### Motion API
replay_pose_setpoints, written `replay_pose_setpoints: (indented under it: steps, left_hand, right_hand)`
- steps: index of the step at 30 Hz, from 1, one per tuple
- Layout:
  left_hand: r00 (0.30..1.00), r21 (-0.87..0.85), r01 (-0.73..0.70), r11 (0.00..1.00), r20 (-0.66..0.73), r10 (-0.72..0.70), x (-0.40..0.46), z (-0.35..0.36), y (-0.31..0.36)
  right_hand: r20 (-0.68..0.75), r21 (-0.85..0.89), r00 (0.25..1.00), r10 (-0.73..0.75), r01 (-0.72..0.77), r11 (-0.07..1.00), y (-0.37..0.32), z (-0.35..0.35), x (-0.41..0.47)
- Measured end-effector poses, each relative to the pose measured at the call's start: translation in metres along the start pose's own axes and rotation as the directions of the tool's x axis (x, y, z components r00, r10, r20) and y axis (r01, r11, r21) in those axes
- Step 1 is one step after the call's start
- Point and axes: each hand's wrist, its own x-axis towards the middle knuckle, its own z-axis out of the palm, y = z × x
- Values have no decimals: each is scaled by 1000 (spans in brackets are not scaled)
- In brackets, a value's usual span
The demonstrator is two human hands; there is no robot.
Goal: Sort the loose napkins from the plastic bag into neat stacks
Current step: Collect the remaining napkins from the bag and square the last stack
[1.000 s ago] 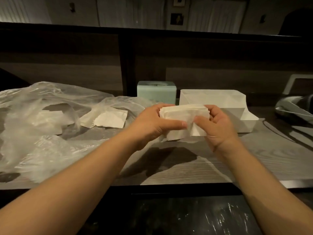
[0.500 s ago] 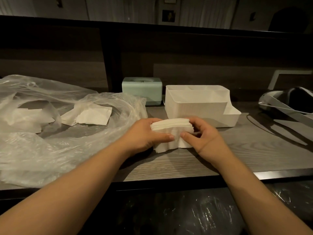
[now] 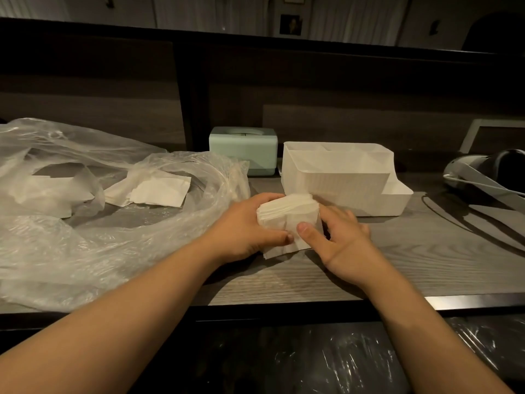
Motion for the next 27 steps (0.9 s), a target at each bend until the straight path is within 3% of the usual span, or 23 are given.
replay_pose_setpoints:
  steps: [3, 6, 15, 17, 20, 22, 24, 27]
  left_hand:
    - [999, -40, -17, 999, 38, 19, -2, -1, 1]
    - [996, -55, -23, 998, 90, 28, -4, -3, 5]
    - [995, 1, 34, 999, 94, -34, -5, -12, 7]
    - [995, 13, 38, 999, 89, -39, -5, -12, 6]
    - [995, -9, 28, 1000, 91, -27, -6, -10, 6]
    - [996, -1, 30, 1000, 84, -30, -8, -10, 8]
    - [997, 29, 21, 999, 69, -23, -10, -10, 12]
    - [997, -2, 37, 999, 69, -37, -13, -9, 15]
  right_hand:
    - [-12, 209, 999, 42, -39, 977, 4, 1, -2]
    - [-29, 368, 1000, -3, 13, 930, 5, 0, -4]
    - [-66, 514, 998, -6, 39, 857, -1, -5, -10]
    - [-98, 437, 995, -17, 59, 897, -4, -7, -10]
    - [-150, 37, 976, -156, 163, 986, -18, -18, -10]
    - [-61, -200, 970, -235, 219, 955, -38, -31, -4]
    - [57, -329, 972, -230, 235, 915, -56, -39, 9]
    - [233, -305, 956, -175, 243, 921, -67, -43, 28]
